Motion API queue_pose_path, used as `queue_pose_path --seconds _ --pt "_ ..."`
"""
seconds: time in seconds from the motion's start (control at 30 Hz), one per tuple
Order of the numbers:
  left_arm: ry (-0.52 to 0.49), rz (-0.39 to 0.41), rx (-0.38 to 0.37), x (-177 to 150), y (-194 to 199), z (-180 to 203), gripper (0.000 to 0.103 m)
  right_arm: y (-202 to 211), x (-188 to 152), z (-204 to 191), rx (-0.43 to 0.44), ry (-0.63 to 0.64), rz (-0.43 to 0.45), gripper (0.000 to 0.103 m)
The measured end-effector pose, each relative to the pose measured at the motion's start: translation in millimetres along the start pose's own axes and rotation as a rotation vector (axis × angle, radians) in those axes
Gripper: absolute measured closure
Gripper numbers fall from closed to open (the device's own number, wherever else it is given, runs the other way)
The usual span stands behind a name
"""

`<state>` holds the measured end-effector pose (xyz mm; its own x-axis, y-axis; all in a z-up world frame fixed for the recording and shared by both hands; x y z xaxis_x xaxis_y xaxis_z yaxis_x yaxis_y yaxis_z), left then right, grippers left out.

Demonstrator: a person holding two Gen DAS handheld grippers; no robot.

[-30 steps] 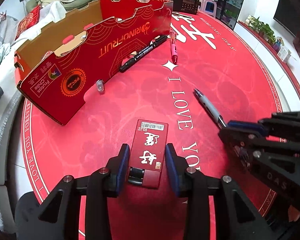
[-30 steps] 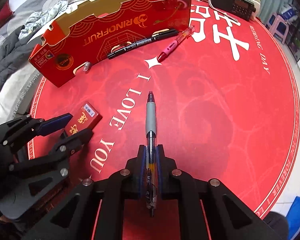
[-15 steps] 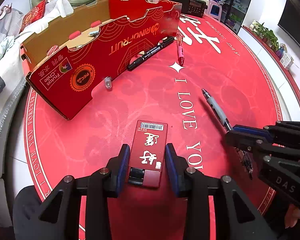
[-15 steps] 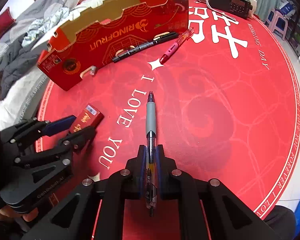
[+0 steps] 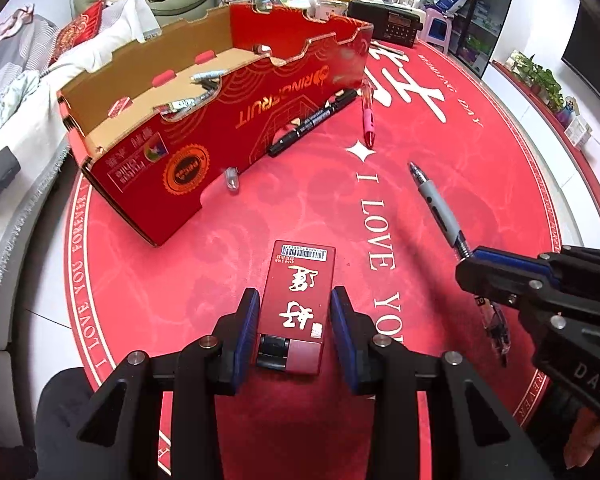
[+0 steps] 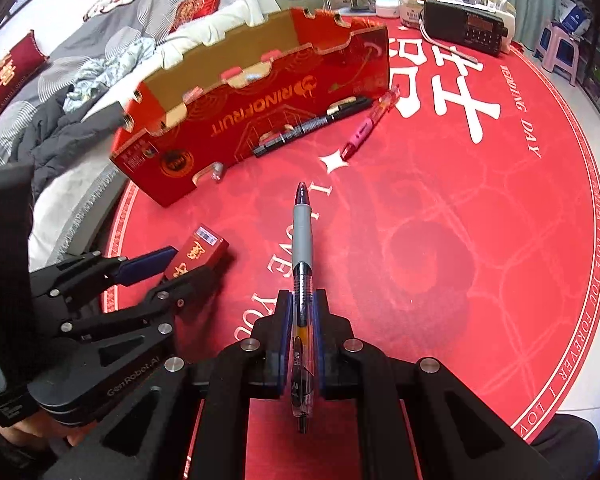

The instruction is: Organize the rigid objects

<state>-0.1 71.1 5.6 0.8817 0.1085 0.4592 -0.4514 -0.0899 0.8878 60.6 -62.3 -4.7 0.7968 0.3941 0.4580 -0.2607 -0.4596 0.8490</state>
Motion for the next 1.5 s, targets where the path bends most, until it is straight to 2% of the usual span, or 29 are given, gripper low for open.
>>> queue_pose_path --seconds 0.3,0.87,1.17,1.5 --pt "0.042 0.033 0.034 17 14 -15 0.064 22 24 -7 0.021 -0.023 0.085 0.092" --pt "0.089 0.101 0.056 56 39 -35 0.064 34 67 -45 0.033 0.081 0.152 0.092" --pt "0.134 0.137 0.079 97 45 -62 0.064 33 122 -64 0.032 0.127 0.196 0.092" --pt "0.183 0.141 0.093 144 33 -91 0.064 10 183 -81 0.015 0.185 0.189 0.092"
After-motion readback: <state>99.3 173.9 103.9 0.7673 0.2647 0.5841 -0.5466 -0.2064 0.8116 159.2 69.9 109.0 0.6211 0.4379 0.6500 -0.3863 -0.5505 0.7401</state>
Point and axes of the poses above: each gripper's, at about its wrist camera, not at the fingertips, and y roughly against the way its jaws point, z to its right, x to its top, the point moved 4 cm from there along -y, roughly the way its jaws point, and after that the axes turned 4 degrees about x, right-handed, at the moved point
